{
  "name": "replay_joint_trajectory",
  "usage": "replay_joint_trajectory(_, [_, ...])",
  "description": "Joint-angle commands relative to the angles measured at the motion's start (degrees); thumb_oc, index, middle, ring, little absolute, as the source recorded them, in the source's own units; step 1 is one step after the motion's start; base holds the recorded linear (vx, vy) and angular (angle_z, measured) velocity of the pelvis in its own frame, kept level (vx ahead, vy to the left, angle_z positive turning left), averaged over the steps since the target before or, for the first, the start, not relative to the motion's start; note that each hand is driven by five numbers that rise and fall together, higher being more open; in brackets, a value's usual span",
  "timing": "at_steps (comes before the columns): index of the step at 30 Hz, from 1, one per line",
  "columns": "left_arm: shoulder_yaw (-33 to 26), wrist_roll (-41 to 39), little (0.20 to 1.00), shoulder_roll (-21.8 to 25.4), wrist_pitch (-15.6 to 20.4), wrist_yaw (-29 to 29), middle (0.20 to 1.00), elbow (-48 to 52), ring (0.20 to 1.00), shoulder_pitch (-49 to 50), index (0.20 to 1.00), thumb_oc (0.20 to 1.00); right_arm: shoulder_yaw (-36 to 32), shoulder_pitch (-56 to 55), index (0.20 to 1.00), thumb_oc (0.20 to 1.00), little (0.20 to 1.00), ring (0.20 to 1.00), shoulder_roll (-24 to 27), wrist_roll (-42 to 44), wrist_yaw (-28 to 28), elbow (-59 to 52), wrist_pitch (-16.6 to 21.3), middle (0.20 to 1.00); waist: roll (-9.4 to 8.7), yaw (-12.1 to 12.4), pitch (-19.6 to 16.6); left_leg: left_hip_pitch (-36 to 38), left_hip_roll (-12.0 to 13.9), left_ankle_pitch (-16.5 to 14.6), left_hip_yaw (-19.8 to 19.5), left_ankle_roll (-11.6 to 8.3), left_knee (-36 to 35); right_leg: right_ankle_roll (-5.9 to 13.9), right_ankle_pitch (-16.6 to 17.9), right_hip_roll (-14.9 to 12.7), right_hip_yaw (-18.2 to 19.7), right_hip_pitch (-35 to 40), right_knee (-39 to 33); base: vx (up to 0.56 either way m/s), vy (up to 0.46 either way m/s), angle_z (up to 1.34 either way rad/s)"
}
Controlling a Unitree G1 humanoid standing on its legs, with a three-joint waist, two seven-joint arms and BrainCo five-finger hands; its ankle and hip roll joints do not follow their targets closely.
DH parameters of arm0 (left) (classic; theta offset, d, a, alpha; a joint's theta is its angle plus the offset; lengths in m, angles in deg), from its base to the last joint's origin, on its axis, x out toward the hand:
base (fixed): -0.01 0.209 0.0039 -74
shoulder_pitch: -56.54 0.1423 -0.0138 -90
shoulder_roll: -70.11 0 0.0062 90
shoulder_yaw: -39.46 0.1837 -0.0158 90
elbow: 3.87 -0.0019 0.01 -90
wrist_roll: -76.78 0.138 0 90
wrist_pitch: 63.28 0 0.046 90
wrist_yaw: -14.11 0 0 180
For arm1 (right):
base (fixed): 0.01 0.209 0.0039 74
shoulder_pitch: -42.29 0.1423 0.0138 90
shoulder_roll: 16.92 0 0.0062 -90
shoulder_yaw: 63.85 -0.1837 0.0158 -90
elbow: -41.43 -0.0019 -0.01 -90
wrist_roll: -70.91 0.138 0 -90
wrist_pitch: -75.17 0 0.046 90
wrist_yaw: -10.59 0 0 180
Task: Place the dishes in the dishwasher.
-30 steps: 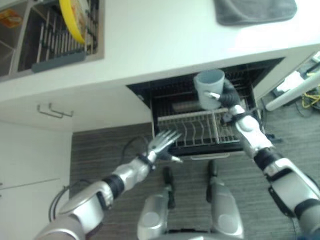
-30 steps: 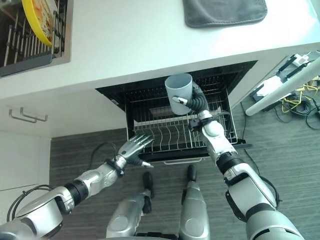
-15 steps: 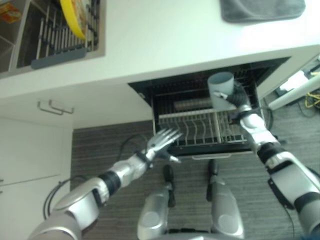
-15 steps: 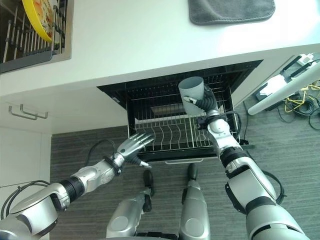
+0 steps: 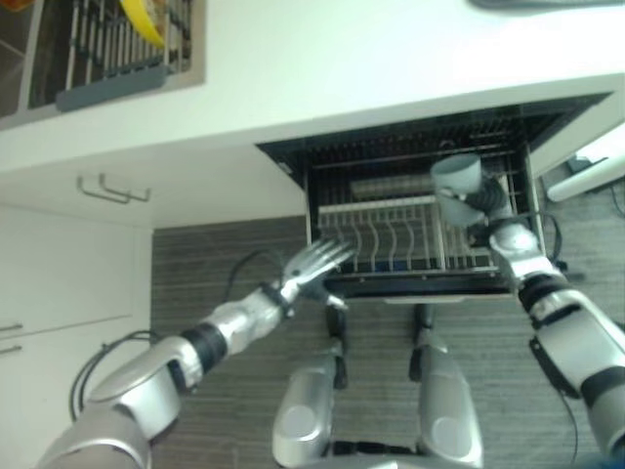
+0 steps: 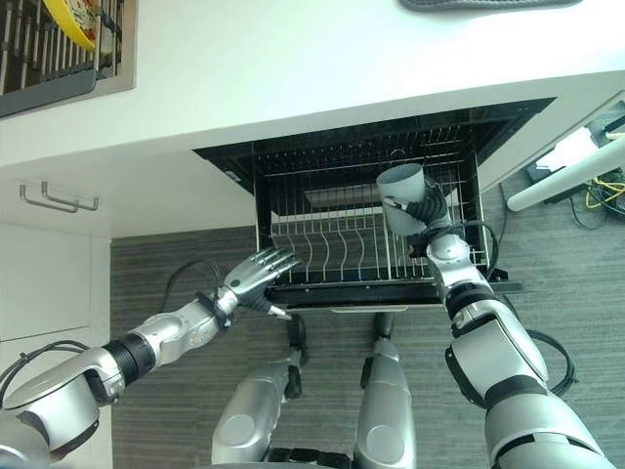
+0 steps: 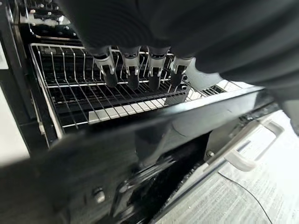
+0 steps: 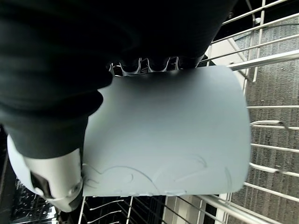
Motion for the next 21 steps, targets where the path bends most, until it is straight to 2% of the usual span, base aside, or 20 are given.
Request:
replay_joint_trajectory(1, [-0.12,-2.27,1.0,3.33,-0.6,0.72,1.0,3.81,1.0,-1.76,1.0,1.0,-1.93,6.91,0.2,0.2,0.2,0.2,0.26,2.17,0.67,0.82,1.72,0.2,-1.48,1.41,-0.53,-4.53,0.75,4.73,-1.06,-0.61,2.09,1.18,-1.0,-3.3,-1.38,1.22,3.27,-0.03,-0.01,0.02])
replay_joint_trajectory(8, [0.73,-3.95,1.0,4.28,-3.88,3.56,1.0,9.66,1.0,-3.3,1.0,1.0,-4.72,9.0,0.2,0.2,0.2,0.2,0.36,6.14,2.98,2.37,1.95,0.2,0.38,1.42,-0.53,-6.02,0.03,5.05,-0.69,-0.61,1.7,1.45,-0.67,-3.94,-1.12,-0.68,3.39,-0.02,0.023,-0.01])
replay_joint_trajectory(12, [0.91,-5.29,1.0,4.79,-5.72,3.75,1.0,12.27,1.0,-3.07,1.0,1.0,-6.33,9.61,0.2,0.2,0.2,0.2,0.93,4.39,5.68,3.14,1.23,0.2,1.68,1.17,-0.53,-6.11,-0.28,5.2,-0.48,-0.71,1.29,1.51,-0.72,-4.16,-0.75,-1.24,3.51,-0.01,0.058,-0.06])
replay_joint_trajectory(13, [0.88,-5.48,1.0,5.07,-6.11,3.82,1.0,12.88,1.0,-2.98,1.0,1.0,-6.45,9.43,0.52,0.52,0.52,0.52,1.07,4.64,6.49,3.15,1.01,0.52,1.84,1.14,-0.53,-6.08,-0.32,5.25,-0.41,-0.75,1.19,1.52,-0.68,-4.2,-0.72,-1.22,3.38,-0.01,0.075,0.0])
replay_joint_trajectory(14, [0.73,-5.71,1.0,5.51,-6.44,3.91,1.0,13.56,1.0,-2.88,1.0,1.0,-6.99,9.27,1.0,1.0,1.0,1.0,1.26,4.56,7.26,3.36,0.74,1.0,2.09,1.05,-0.53,-6.06,-0.41,5.27,-0.33,-0.79,1.04,1.58,-0.62,-4.27,-0.66,-1.33,3.28,-0.02,0.054,0.0])
replay_joint_trajectory(17, [0.39,-6.36,1.0,6.4,-6.84,4.06,1.0,14.5,1.0,-2.98,1.0,1.0,-7.74,8.99,1.0,1.0,1.0,1.0,1.38,4.38,7.55,3.41,0.62,1.0,2.36,0.89,-0.53,-6.16,-0.39,5.36,-0.03,-0.88,0.89,1.6,-0.48,-4.39,-0.53,-1.64,3.17,-0.03,0.034,0.0])
replay_joint_trajectory(21, [0.48,-6.26,1.0,6.3,-6.39,3.17,1.0,13.87,1.0,-2.76,1.0,1.0,-8.45,9.14,1.0,1.0,1.0,1.0,1.61,1.84,16.29,3.76,1.51,1.0,2.46,0.86,-0.53,-6.12,-0.45,5.32,0.11,-0.73,0.73,1.65,-0.3,-4.39,-0.48,-1.81,3.11,-0.02,0.006,-0.01])
